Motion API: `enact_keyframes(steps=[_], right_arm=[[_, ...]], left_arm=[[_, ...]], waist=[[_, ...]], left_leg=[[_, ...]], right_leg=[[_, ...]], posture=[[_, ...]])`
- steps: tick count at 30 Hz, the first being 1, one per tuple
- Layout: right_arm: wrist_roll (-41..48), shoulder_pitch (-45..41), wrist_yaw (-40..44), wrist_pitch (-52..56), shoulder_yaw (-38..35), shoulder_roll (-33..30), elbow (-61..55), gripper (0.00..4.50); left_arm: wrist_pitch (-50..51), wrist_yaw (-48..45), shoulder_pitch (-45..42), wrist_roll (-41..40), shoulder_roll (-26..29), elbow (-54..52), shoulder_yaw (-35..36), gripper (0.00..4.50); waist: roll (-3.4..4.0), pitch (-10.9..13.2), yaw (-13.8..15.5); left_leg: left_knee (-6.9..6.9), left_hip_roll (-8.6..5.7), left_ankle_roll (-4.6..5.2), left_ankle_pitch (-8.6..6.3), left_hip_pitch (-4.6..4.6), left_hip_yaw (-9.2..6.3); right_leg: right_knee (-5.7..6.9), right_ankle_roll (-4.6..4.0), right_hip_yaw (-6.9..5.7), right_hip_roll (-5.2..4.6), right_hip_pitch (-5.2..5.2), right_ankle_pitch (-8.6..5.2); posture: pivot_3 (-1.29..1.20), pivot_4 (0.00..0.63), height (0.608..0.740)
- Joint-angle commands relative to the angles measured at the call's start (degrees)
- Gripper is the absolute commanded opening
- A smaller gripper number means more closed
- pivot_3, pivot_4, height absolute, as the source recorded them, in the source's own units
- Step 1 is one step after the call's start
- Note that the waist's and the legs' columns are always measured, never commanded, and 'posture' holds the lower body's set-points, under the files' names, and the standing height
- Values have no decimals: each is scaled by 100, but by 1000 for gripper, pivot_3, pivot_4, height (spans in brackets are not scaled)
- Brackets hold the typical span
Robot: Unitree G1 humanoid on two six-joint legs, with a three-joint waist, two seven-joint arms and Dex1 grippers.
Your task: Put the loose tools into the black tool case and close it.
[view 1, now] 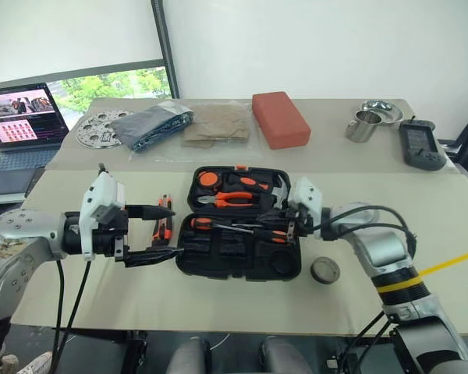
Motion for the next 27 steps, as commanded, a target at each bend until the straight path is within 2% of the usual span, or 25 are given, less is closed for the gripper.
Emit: enact_keyframes(steps=[1,10,14,19,27], right_arm=[[-193,-18,-10,-53,108,-74,-88,90],[-145,163,168,4,262,-68,-356,90],[-240,111,20,-140,194,-37,-262,90],[99,124,41,-8,-32,39,-429,90],[-169,263,99,-106,235,-25,-257,90]], left_arm=[[-24,-46,-107,-11,118,-29,38,4500],[-55,-103,-97,33,135,14,9,4500],[-90,-142,-107,81,133,51,-16,4500],[-162,-182,-149,182,108,127,-78,4500],[-250,-283,-182,263,99,224,-136,4500]], waist=[[0,0,6],[-1,0,5],[-1,0,10],[-1,0,13],[-1,0,11]], left_leg=[[0,0,0,0,0,0],[-1,1,0,0,0,0],[-1,1,0,0,1,-1],[-1,0,0,0,0,-1],[-1,0,0,0,0,-1]], right_leg=[[0,0,-1,0,0,0],[-2,0,-2,2,0,0],[-1,0,-3,2,0,0],[-2,0,-2,2,-1,0],[-2,0,-3,1,0,0]], posture=[[0,150,740],[0,150,740],[0,150,740],[0,150,740],[0,150,740]])
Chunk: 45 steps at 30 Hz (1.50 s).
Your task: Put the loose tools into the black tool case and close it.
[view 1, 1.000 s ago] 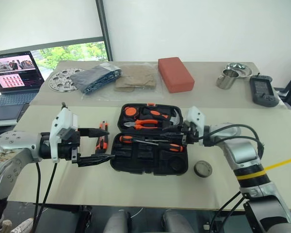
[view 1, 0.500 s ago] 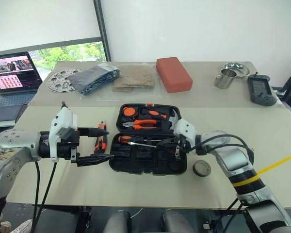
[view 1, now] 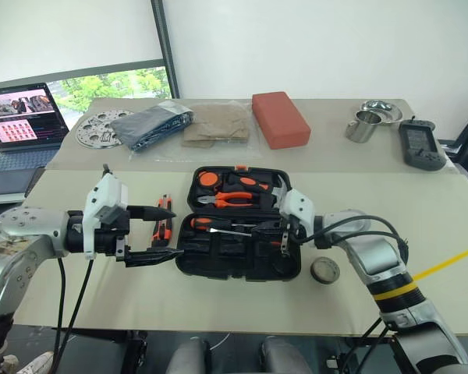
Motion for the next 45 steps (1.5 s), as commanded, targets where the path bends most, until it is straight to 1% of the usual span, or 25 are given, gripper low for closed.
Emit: enact_keyframes(steps=[1,12,17,19,21,23,25,26,27,28,30,31,32,33,36,42,45], right_arm=[[-144,-11,12,-107,90,-63,-9,90],[-719,-22,-72,-178,528,-177,287,90],[-541,-81,-163,-203,332,-42,207,90],[-372,-131,-161,-278,121,-4,121,90],[26,-164,-137,-273,-252,96,-56,90],[233,-160,-106,-340,-461,113,-155,90],[502,-109,-6,-256,-690,45,-318,607],[612,-66,21,-224,-797,6,-403,720],[692,-22,26,-221,-892,-24,-485,1144],[743,20,20,-227,-948,-50,-552,1383],[881,166,-73,-314,-1165,-56,-753,2102],[1014,243,-111,-296,-1291,-45,-872,2559],[1166,324,-66,-208,-1374,-78,-1002,2805],[1290,402,7,-142,-1416,-132,-1119,3149],[1457,603,164,-241,-1506,-259,-1281,3149],[1719,697,322,-346,-1658,-340,-1345,3149],[2111,744,536,-622,-1937,-206,-1248,3149]], left_arm=[[-131,-70,-82,23,73,5,74,4500],[-156,-110,-18,57,77,11,138,4500],[-149,-103,43,42,81,-4,194,4500],[-124,-28,105,56,51,5,215,4500],[-129,211,196,116,-125,157,244,4500],[-138,542,277,203,-317,278,295,4500],[-196,981,404,299,-616,356,448,4500],[-208,1230,474,295,-801,348,565,4500],[-219,1575,518,394,-976,381,670,4500],[-214,1821,553,459,-1091,382,741,4500],[-234,2534,673,841,-1317,509,917,4500],[-208,2856,730,1023,-1383,611,1008,4500],[-221,3102,774,1191,-1429,702,1075,4500],[-209,3322,774,1309,-1476,776,1125,4500],[54,4081,640,1583,-1701,998,1159,4500],[370,4586,529,1843,-1916,1129,912,4500],[518,4789,451,1869,-2132,1181,807,4500]], waist=[[0,0,-3],[-6,-4,0],[-10,-7,-9],[-9,-6,-12],[-9,-5,-11],[-8,-3,-5],[-8,-4,3],[-8,-4,3],[-8,-4,8],[-9,-4,10],[-10,-5,12],[-10,-4,13],[-11,-4,11],[-12,-4,5],[-12,-4,12],[-20,-3,14],[-20,-3,14]], left_leg=[[0,0,0,0,1,1],[0,0,0,0,17,1],[0,2,0,0,28,2],[0,2,0,0,29,3],[0,2,0,0,27,4],[0,2,0,0,20,3],[0,2,0,0,14,3],[0,3,0,0,12,1],[-1,3,0,0,7,1],[-3,3,0,0,6,-1],[-5,4,0,0,1,-9],[-8,4,0,0,1,-10],[-15,3,0,0,3,-12],[-22,3,0,0,6,-12],[-29,2,-1,0,9,-13],[-29,-2,-2,0,8,-12],[-30,-2,-2,0,9,-13]], right_leg=[[0,0,2,0,0,0],[0,0,0,0,13,0],[2,-1,2,0,19,0],[5,-3,3,1,18,1],[7,-3,4,1,15,1],[8,-3,4,0,10,1],[8,-3,2,-1,7,1],[6,-3,0,-2,6,1],[5,-3,-1,-6,3,1],[5,-3,-3,-9,3,1],[0,-4,-11,-12,3,2],[0,-4,-13,-15,3,2],[0,-5,-13,-18,3,2],[0,-5,-12,-18,3,2],[0,-5,-14,-21,3,3],[0,-6,-16,-29,3,3],[-1,-7,-17,-28,4,3]], posture=[[0,150,740],[0,150,740],[0,150,740],[0,150,740],[0,150,740],[0,150,740],[0,150,740],[0,150,740],[0,150,740],[0,150,740],[0,150,740],[0,150,740],[0,150,740],[0,150,740],[0,150,740],[0,150,740],[0,150,740]])
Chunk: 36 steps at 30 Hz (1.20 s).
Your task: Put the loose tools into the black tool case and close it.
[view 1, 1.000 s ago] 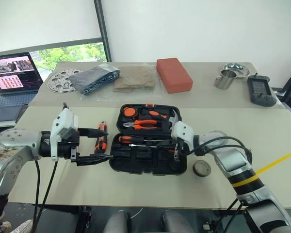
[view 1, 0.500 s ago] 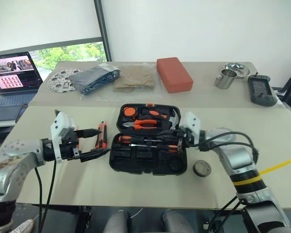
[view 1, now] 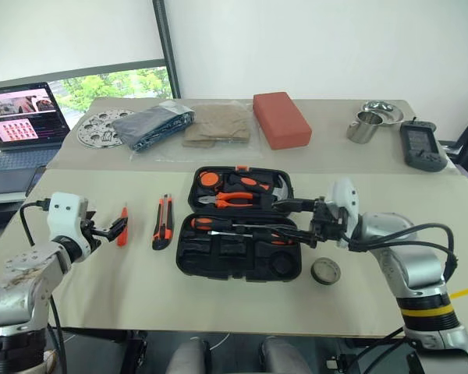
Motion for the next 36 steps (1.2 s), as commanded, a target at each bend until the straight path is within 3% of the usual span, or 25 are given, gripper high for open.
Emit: enact_keyframes(steps=[1,5,10,25,32,36], right_arm=[[591,25,309,-324,-487,35,-92,3149],[819,147,564,-65,-739,-327,54,3149],[1008,351,746,-87,-961,-584,67,4472],[1172,166,2428,-886,-1711,-1385,1587,4472],[1270,-105,2984,-1054,-1588,-1656,2125,4472],[1373,-251,2984,-1011,-1546,-1737,2210,4500]], left_arm=[[146,294,-120,146,-191,11,-125,4500],[195,543,-139,280,-390,129,-185,4500],[206,609,-164,324,-553,196,-270,4500],[336,987,-393,615,-986,524,-565,4500],[218,1031,-437,762,-1191,719,-717,4500],[237,1194,-451,836,-1271,735,-673,3302]], waist=[[-1,0,0],[-2,0,6],[-3,0,19],[4,-5,37],[10,-7,120],[16,-11,158]], left_leg=[[-1,-1,0,0,0,0],[-3,-1,0,0,-1,-1],[-3,-2,0,0,-2,-2],[-2,-12,-1,2,19,5],[2,-15,-3,3,25,9],[3,-16,-3,3,28,18]], right_leg=[[0,0,0,0,0,0],[-2,0,-2,0,1,0],[-4,-1,-5,-4,3,1],[-4,0,5,1,21,0],[-4,0,8,1,28,0],[-3,1,17,1,28,1]], posture=[[0,150,740],[0,150,740],[0,150,740],[0,150,740],[0,150,740],[0,150,740]])
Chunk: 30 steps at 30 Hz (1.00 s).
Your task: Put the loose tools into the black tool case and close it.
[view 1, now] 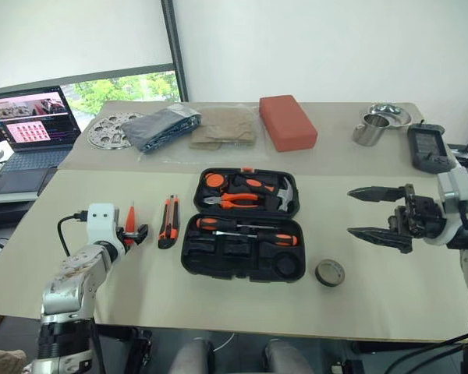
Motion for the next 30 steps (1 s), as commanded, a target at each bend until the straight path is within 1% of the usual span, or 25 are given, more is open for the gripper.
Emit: enact_keyframes(steps=[1,3,6,7,8,10,13,16,18,22,25,27,30], right_arm=[[296,-226,311,-94,-29,-211,-12,4500],[364,-255,311,-41,-16,-233,26,4500],[434,-185,311,25,2,-301,109,4500],[497,-136,311,-35,22,-334,140,4500],[558,-98,311,-91,34,-359,166,4500],[635,-38,311,-215,63,-395,224,4500],[740,-10,311,-334,126,-462,295,4500],[883,0,311,-492,256,-622,411,4500],[963,14,311,-550,324,-721,482,4500],[1096,70,311,-654,407,-854,544,4500],[1169,113,311,-661,421,-921,543,4500],[1189,152,311,-655,440,-990,553,4500],[1240,169,311,-669,456,-1030,576,4500]], left_arm=[[113,176,43,169,-75,189,-56,2914],[99,187,55,221,-68,160,-117,2295],[120,229,110,249,-135,91,-198,1193],[117,253,115,255,-162,77,-201,716],[112,268,107,266,-178,73,-198,511],[-152,190,42,319,-135,129,-202,494],[-821,-153,17,508,93,202,-395,494],[-1558,-564,-33,504,258,327,-337,494],[-2075,-867,-84,522,420,491,-279,494],[-2937,-1782,-256,275,730,689,-231,494],[-3149,-2655,-473,-162,860,702,-274,494],[-3164,-3380,-704,-428,1001,633,-451,494],[-3135,-4101,-1142,-662,1067,650,-696,494]], waist=[[1,0,7],[1,0,7],[1,-1,2],[1,-1,1],[2,-1,0],[2,-1,2],[1,0,3],[-1,3,3],[0,2,4],[-7,6,6],[-5,5,12],[-5,5,23],[-3,5,28]], left_leg=[[0,0,0,0,0,1],[0,1,0,0,0,1],[0,2,0,0,1,1],[0,2,0,0,1,1],[0,2,0,0,2,2],[0,2,0,0,2,2],[0,1,0,0,2,2],[0,2,-4,3,0,3],[0,3,-4,3,-4,3],[-5,9,-4,3,-13,3],[-9,9,-4,2,-16,5],[-10,9,-4,3,-17,5],[-9,8,-4,3,-21,4]], right_leg=[[0,0,2,0,-1,0],[0,0,2,1,-1,0],[0,0,2,3,-1,0],[0,0,3,4,-1,0],[1,0,4,4,-1,0],[1,0,4,3,-1,0],[1,0,4,4,-1,0],[1,0,4,5,-3,0],[-2,0,4,5,-6,0],[-14,-2,0,6,-8,1],[-18,-2,-2,0,-8,1],[-18,-2,-5,-3,-8,1],[-18,-1,-10,-2,-10,1]], posture=[[0,150,740],[0,150,740],[0,150,740],[0,150,740],[0,150,740],[0,150,740],[0,150,740],[0,150,740],[0,150,740],[0,150,740],[0,150,740],[0,150,740],[0,150,740]])
